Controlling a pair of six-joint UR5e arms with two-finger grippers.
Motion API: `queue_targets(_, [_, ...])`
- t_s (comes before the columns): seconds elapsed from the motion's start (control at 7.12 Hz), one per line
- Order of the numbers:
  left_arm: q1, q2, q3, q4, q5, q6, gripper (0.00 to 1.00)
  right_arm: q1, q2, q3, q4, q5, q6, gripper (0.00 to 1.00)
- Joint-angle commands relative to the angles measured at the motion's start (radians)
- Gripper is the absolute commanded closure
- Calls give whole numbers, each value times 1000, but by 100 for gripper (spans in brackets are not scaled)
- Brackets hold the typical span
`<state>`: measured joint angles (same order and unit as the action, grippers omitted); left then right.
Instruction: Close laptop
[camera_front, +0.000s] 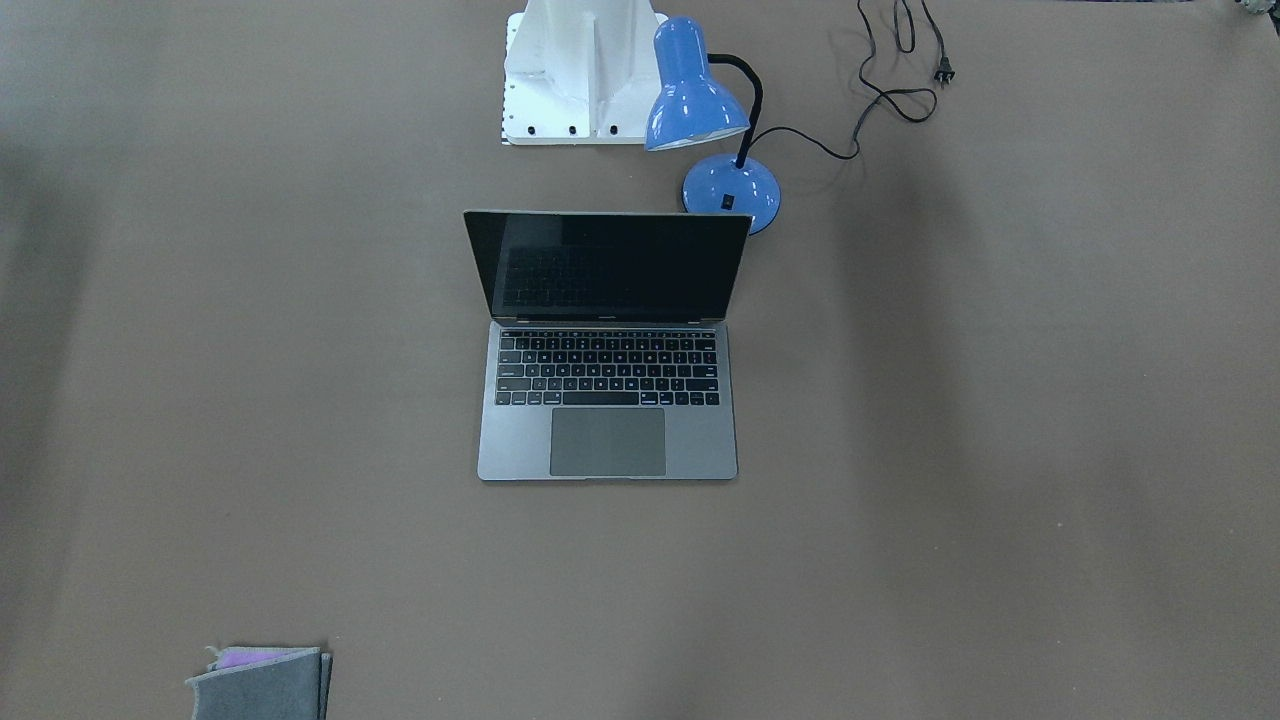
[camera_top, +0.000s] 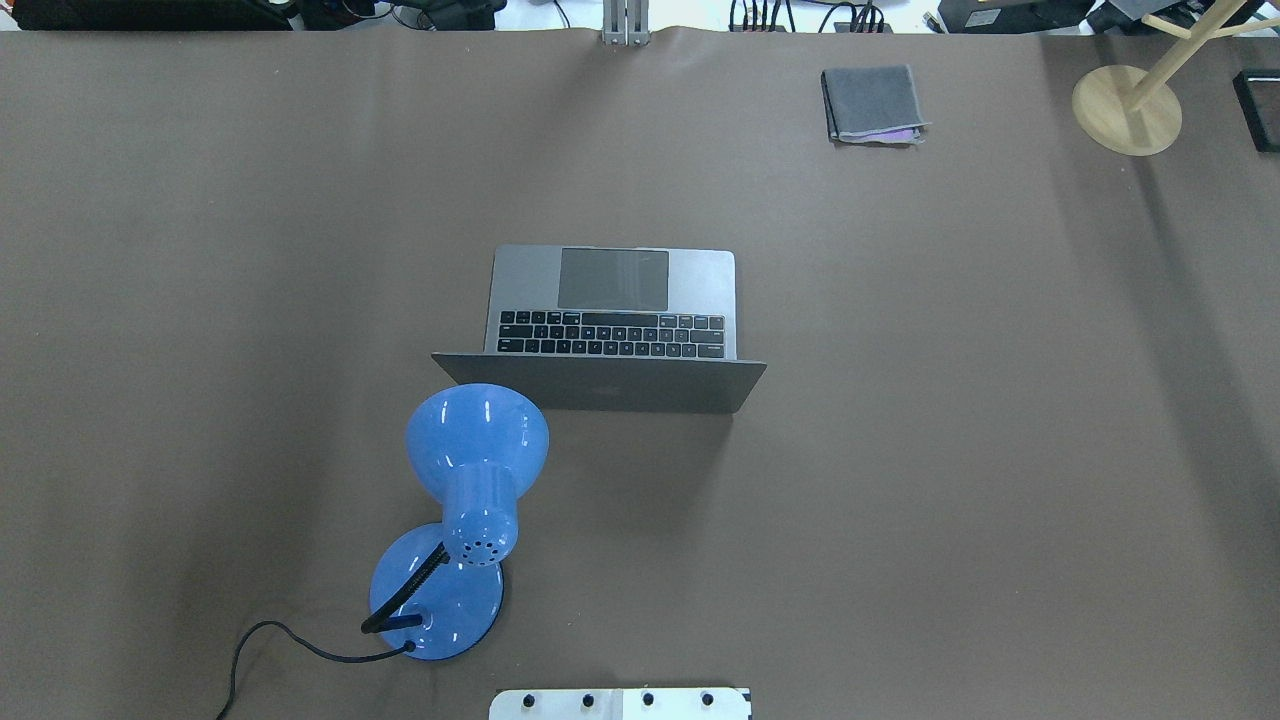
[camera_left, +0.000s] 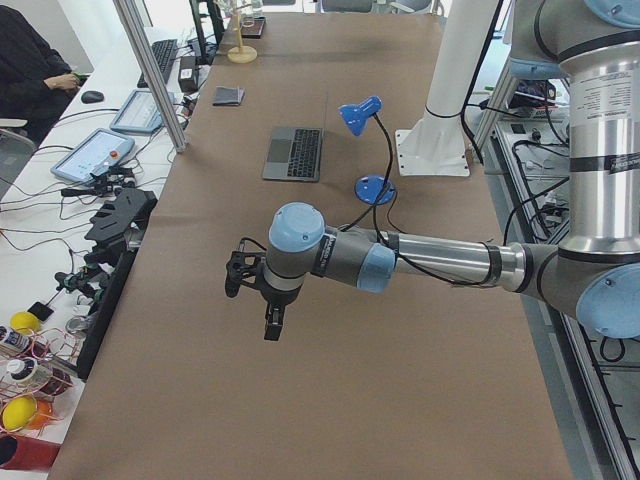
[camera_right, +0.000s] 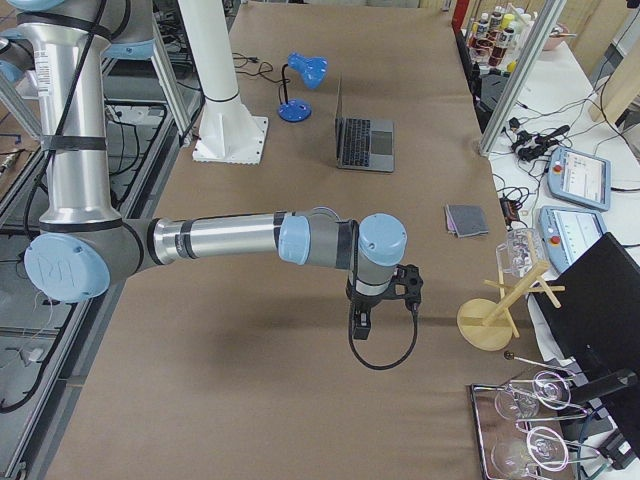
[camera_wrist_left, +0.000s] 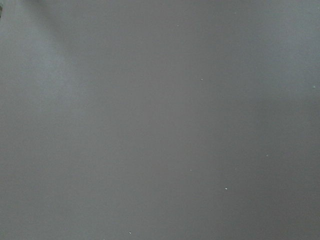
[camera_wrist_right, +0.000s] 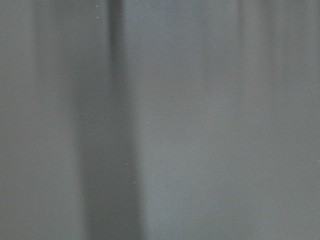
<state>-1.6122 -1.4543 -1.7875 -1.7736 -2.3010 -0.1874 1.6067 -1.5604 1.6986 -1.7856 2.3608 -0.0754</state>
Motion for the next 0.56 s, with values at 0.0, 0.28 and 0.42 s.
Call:
queue_targets(0.0, [2,15,0,-1,0,5,2,-1,2,3,0,0,0,0])
queue_targets(0.28, [2,15,2,-1,2,5,2,-1,2,7,0,2,-1,0])
queue_targets(0.42, [2,15,2,-3,3,6,2,-1,5,9,0,2,-1,0])
